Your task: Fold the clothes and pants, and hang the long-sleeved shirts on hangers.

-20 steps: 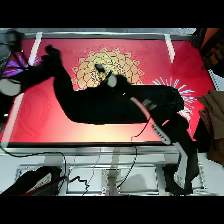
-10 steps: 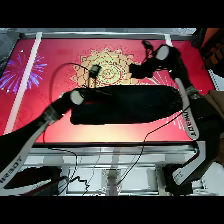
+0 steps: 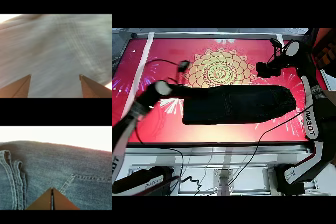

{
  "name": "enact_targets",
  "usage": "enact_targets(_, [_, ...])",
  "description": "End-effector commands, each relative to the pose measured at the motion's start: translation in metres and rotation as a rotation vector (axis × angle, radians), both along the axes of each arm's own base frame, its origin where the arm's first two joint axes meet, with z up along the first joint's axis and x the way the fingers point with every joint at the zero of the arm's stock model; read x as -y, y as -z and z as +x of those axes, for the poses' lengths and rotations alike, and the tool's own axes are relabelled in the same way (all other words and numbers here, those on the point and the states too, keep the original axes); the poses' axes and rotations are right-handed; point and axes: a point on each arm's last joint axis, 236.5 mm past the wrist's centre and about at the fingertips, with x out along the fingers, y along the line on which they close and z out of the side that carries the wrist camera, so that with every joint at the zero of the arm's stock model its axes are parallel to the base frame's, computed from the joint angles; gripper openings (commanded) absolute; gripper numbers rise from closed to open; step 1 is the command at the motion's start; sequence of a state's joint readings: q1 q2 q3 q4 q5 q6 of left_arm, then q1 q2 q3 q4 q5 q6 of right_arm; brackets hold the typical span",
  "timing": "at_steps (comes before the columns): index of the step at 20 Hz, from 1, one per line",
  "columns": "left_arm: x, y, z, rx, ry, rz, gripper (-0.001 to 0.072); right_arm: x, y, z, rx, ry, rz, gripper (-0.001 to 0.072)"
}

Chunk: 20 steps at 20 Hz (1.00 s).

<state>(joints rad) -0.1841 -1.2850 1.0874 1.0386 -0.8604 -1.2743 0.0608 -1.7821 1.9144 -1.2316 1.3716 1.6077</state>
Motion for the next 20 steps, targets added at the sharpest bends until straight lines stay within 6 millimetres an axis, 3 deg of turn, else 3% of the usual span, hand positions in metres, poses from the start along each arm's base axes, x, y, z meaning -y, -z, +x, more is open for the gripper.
enact_targets(1, [-0.103,0.022,-0.024,-0.208,-0.094,-0.005,0.0690,0.002,0.000,-0.001,0.006,-0.020,-0.010,0.0039])
enact_targets(4, [-0.151,0.054,-0.027,-0.305,-0.162,-0.075,0.0696,0.002,0.000,-0.001,0.007,-0.026,-0.012,0.0039])
enact_targets(6, [-0.167,0.082,-0.027,-0.369,-0.203,-0.105,0.0695,0.002,0.000,-0.002,0.004,-0.027,-0.010,0.0039])
enact_targets(9, [-0.144,0.111,-0.021,-0.394,-0.125,-0.205,0.0695,0.002,0.000,0.000,0.011,-0.024,-0.010,0.0039])
enact_targets(13, [-0.102,0.138,0.005,-0.373,-0.117,-0.377,0.0696,0.001,-0.001,0.001,0.013,-0.024,-0.004,0.0039])
enact_targets(14, [-0.098,0.140,0.007,-0.354,-0.084,-0.362,0.0591,-0.001,-0.002,0.000,0.012,-0.025,0.003,0.0039])
enact_targets(17, [-0.088,0.139,0.007,-0.334,-0.044,-0.351,0.0574,-0.014,-0.006,-0.001,0.012,-0.039,0.048,0.0039])
enact_targets(20, [-0.064,0.140,0.003,-0.340,0.011,-0.336,0.0574,-0.030,-0.005,-0.005,0.030,-0.112,0.033,0.0039])
